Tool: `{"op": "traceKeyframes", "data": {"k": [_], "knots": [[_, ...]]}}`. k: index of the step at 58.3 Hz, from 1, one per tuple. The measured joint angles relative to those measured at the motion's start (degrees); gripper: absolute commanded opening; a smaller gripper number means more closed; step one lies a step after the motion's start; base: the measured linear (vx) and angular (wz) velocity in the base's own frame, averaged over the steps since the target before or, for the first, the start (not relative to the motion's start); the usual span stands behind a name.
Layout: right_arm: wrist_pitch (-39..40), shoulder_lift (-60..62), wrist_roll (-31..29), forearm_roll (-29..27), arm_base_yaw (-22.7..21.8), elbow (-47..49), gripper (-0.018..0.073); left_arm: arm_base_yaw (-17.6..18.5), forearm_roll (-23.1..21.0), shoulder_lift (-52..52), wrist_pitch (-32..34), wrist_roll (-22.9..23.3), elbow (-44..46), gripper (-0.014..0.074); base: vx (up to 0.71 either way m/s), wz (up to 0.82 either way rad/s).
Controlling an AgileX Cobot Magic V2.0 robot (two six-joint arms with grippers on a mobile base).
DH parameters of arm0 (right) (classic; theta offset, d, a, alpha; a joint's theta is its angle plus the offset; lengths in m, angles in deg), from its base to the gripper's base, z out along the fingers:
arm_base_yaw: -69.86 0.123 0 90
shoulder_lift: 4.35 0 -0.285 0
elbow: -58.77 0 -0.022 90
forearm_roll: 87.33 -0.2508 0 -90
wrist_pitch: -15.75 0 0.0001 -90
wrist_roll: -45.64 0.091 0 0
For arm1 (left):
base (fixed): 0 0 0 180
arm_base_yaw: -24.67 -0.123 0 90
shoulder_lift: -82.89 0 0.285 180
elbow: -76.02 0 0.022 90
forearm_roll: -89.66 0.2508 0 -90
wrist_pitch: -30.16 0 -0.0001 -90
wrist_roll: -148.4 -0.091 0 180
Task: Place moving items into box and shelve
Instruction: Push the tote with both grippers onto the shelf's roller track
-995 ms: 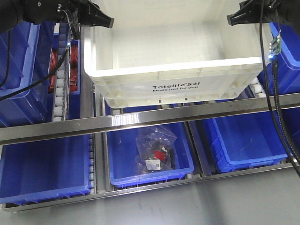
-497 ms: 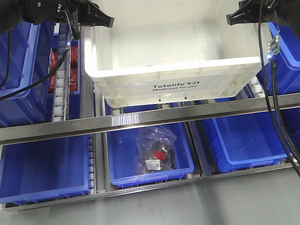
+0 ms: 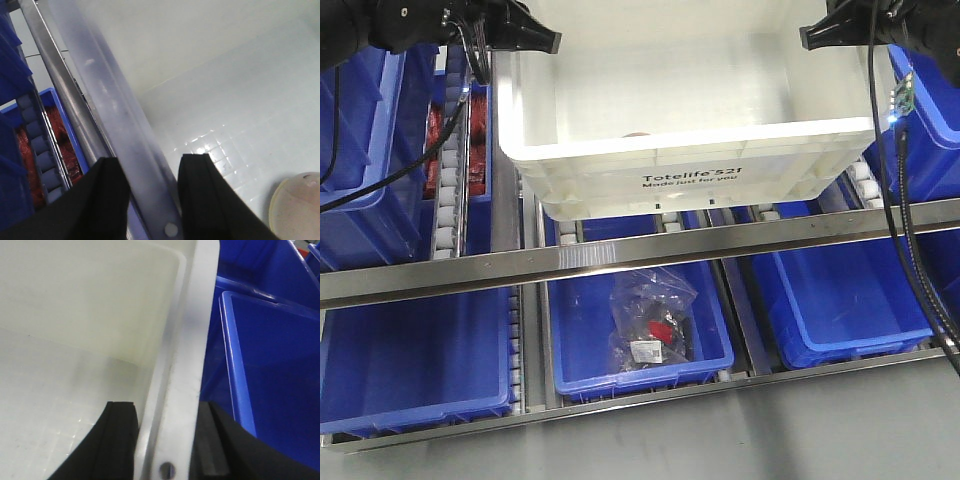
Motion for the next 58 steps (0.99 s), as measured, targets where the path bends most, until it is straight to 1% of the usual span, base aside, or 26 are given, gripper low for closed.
{"op": "traceKeyframes", "data": {"k": [1,2,15,45,58], "knots": [[0.4,-0.6,0.0,-0.3,0.0,0.0,-0.0001,0.0,1.1,0.0,0.0,1.0,0.0,-0.0001,0.0,0.0],[0.6,-0.8,0.1,-0.3,0.0,0.0,-0.0001,0.0,1.3,0.0,0.0,1.1,0.0,-0.0001,0.0,0.0],[1.2,-2.2,0.7,-0.6,0.0,0.0,-0.0001,0.0,2.1,0.0,0.0,3.0,0.0,-0.0001,0.0,0.0],[2.5,-4.8,0.9,-0.7,0.0,0.0,-0.0001,0.0,2.2,0.7,-0.5,3.3,0.0,-0.0001,0.0,0.0],[2.9,-4.8,-0.1,-0.6,0.0,0.0,-0.0001,0.0,2.3,1.7,-0.6,3.6,0.0,0.0004,0.0,0.0]]}}
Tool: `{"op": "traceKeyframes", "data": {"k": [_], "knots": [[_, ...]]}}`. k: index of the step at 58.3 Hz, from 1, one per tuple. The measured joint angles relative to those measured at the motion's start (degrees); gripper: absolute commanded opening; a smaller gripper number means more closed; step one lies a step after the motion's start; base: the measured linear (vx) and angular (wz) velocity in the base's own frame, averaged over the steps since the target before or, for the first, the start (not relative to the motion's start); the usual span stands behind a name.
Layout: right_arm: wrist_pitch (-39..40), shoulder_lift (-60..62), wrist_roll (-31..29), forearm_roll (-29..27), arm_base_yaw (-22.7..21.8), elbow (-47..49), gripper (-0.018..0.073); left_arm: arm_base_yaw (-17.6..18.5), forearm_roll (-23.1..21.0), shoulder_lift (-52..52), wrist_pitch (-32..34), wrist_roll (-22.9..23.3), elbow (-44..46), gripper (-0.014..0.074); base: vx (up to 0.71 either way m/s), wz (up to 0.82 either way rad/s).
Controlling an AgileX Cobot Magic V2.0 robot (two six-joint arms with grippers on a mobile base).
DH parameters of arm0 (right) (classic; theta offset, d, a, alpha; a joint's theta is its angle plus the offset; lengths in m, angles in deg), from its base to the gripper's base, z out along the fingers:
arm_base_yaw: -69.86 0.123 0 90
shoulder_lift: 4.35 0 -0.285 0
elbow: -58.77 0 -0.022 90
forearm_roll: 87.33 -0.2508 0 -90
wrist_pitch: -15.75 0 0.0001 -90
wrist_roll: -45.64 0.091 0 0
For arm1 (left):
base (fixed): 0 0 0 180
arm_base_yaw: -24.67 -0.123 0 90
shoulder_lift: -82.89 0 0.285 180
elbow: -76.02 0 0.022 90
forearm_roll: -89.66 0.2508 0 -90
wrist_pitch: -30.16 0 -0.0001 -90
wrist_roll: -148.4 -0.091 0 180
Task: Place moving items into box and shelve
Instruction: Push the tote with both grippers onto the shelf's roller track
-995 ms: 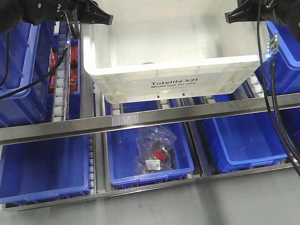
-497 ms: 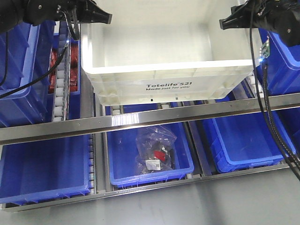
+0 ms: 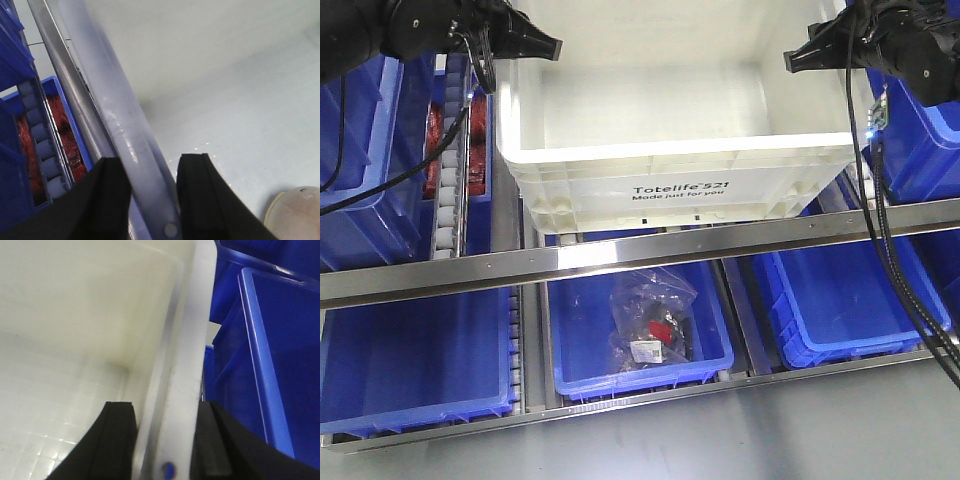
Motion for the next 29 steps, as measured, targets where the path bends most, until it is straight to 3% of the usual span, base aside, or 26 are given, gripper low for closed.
{"op": "traceKeyframes", "data": {"k": [17,29], "knots": [[1.5,0.0,-0.6,0.3,-0.1,0.0,0.0001,0.0,0.2,1.3,0.2,0.4,0.0,0.005,0.0,0.0],[2.3,-0.4,-0.6,0.3,-0.1,0.0,0.0029,0.0,0.2,1.4,0.2,0.5,0.0,0.0189,0.0,0.0]]}}
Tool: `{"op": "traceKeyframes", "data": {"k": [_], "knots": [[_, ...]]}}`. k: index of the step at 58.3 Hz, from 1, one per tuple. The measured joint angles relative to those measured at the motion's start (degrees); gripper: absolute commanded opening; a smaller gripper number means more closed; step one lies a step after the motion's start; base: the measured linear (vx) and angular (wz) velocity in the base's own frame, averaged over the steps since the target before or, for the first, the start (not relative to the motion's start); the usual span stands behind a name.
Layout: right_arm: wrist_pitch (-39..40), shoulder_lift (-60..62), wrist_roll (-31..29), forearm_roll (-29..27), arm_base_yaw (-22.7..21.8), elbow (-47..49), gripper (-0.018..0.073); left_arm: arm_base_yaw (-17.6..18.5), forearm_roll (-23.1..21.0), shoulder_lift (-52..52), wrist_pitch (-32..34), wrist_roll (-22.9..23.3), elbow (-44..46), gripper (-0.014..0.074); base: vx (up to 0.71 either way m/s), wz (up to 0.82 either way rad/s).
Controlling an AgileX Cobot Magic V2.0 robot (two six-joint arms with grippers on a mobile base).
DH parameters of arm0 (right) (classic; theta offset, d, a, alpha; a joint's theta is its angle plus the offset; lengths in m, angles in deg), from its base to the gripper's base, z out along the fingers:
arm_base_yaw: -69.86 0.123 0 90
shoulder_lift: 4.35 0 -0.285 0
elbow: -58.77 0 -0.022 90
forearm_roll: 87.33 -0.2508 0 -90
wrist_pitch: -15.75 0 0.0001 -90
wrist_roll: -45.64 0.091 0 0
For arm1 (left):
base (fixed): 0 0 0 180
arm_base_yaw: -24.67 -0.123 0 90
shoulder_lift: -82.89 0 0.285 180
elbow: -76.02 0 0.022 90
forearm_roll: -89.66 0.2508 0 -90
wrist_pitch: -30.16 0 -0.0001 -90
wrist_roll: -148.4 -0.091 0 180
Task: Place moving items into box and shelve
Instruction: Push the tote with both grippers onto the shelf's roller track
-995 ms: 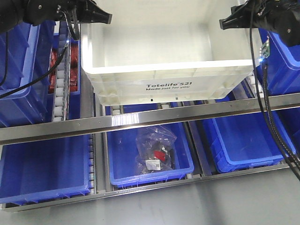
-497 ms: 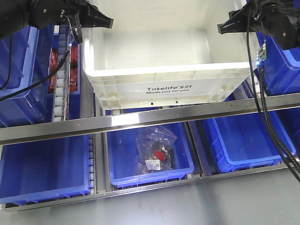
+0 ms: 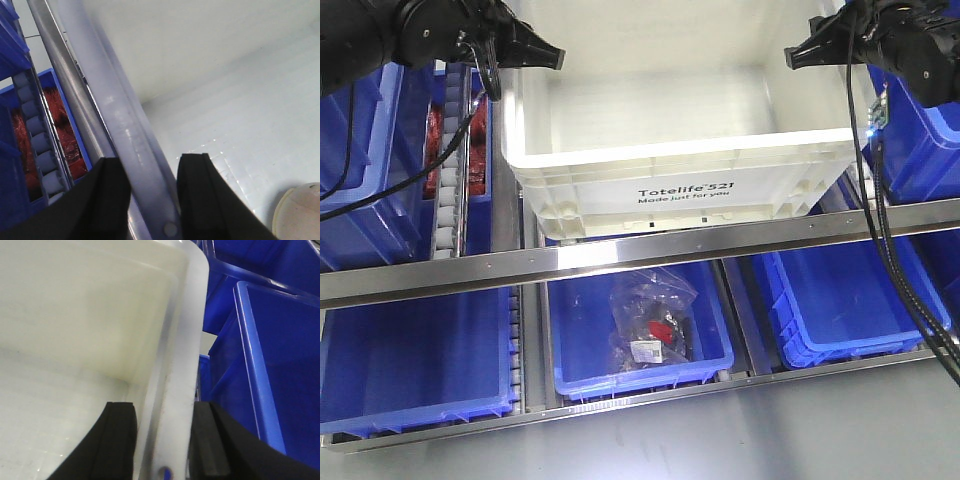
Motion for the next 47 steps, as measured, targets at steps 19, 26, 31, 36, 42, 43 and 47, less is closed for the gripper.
{"op": "traceKeyframes", "data": {"k": [19,26,31,36,42,43,47], "knots": [[2.7,-0.3,0.0,-0.1,0.0,0.0,0.0114,-0.1,0.3,0.0,0.0,-0.4,0.0,0.0356,0.0,0.0],[4.1,-1.1,0.2,-0.7,0.0,0.0,0.016,-0.1,0.7,0.0,0.0,-0.8,0.0,0.0377,0.0,0.0],[4.1,-1.5,0.6,-0.9,0.0,0.0,0.0206,-0.1,0.7,0.0,0.0,-0.8,0.0,0.0398,0.0,0.0],[4.2,-1.6,0.8,-1.0,0.0,0.0,0.0269,-0.1,0.7,0.0,0.0,-1.0,0.0,0.0429,0.0,0.0],[4.2,-1.6,0.8,-1.0,0.0,0.0,0.0339,-0.1,0.5,0.0,0.6,-1.1,0.0,0.047,0.0,0.0],[4.2,-1.6,0.8,-1.0,0.0,0.0,0.0347,-0.1,0.4,0.1,0.8,-1.1,0.0,0.0476,0.0,0.0],[4.2,-1.6,0.8,-1.0,0.0,0.0,0.0384,-0.1,0.4,0.1,1.7,-1.1,0.0,0.0503,0.0,0.0]]}}
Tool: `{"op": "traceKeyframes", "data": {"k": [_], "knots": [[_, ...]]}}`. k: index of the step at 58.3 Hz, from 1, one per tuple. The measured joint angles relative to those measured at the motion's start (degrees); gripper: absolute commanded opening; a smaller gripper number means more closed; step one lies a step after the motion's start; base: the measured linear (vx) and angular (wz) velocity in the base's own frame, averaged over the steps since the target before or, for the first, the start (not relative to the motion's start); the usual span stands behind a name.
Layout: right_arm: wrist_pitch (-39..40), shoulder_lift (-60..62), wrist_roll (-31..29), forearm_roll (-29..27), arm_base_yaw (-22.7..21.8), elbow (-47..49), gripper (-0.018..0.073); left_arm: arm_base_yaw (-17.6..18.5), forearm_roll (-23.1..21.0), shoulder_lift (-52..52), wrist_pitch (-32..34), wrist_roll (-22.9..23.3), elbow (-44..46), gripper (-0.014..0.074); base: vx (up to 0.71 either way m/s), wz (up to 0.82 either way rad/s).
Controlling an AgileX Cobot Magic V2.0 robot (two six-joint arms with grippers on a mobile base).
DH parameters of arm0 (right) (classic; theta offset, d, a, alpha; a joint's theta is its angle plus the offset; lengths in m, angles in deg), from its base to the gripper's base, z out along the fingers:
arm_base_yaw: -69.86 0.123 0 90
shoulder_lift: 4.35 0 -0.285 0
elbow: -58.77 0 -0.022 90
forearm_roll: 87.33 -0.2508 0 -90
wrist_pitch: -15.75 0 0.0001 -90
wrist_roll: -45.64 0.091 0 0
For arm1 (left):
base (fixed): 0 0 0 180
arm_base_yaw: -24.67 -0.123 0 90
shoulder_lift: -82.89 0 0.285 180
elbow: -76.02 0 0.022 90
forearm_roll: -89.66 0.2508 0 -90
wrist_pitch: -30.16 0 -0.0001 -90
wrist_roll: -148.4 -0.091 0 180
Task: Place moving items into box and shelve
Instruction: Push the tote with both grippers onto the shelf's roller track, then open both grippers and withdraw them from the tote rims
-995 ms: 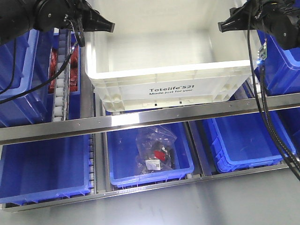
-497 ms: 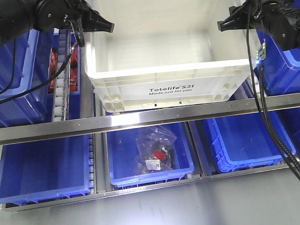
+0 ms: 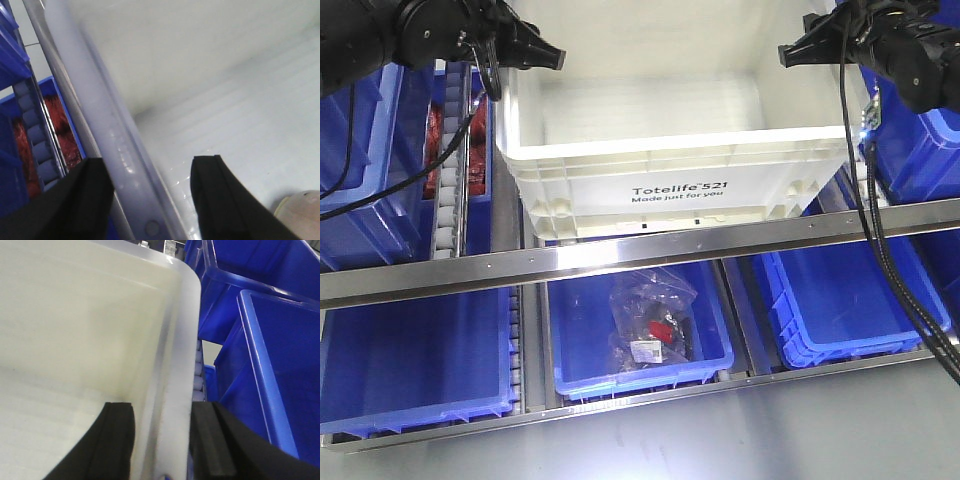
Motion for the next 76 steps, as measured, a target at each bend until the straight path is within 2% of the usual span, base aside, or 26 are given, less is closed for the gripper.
{"op": "traceKeyframes", "data": {"k": [8,13,20,33,40,43,47,54,56,76], "knots": [[2.0,0.0,-0.3,0.5,0.2,0.0,0.0431,0.4,-0.5,0.0,1.8,0.0,0.0,0.0526,0.0,0.0],[7.1,0.5,-0.4,1.2,2.1,0.6,0.0433,1.3,-1.7,0.0,6.6,-0.6,0.1,0.0526,0.0,0.0],[9.4,1.1,-0.5,1.5,3.6,0.9,0.0433,3.2,-2.5,-0.4,11.9,-1.0,0.7,0.0526,0.0,0.0],[9.3,1.1,-0.5,-0.3,3.2,0.9,0.0427,3.1,-2.5,-0.5,12.1,-1.1,0.7,0.0523,0.0,0.0],[9.5,1.1,-0.5,-0.5,3.2,0.9,0.0382,3.1,-2.5,-0.5,12.2,-1.1,0.7,0.0505,0.0,0.0],[9.7,1.1,-0.5,-0.5,3.2,0.9,0.033,3.1,-2.5,-0.5,12.2,-1.1,0.7,0.0462,0.0,0.0],[9.9,1.1,-0.5,-0.5,3.2,0.9,0.0235,3.1,-2.5,-0.5,12.2,-1.1,0.7,0.0362,0.0,0.0],[9.9,1.1,-0.7,-0.5,3.2,0.9,-0.0006,3.1,-2.5,-0.5,12.3,-1.1,0.7,0.0054,0.0,0.0],[10.0,1.1,-0.8,-0.5,3.2,0.9,-0.0014,3.1,-2.5,-0.5,12.4,-1.1,0.7,-0.001,0.0,0.0],[8.8,1.5,-0.9,-0.5,3.2,0.9,-0.0008,3.1,-2.5,-0.6,12.6,-1.1,0.7,-0.0008,0.0,0.0]]}}
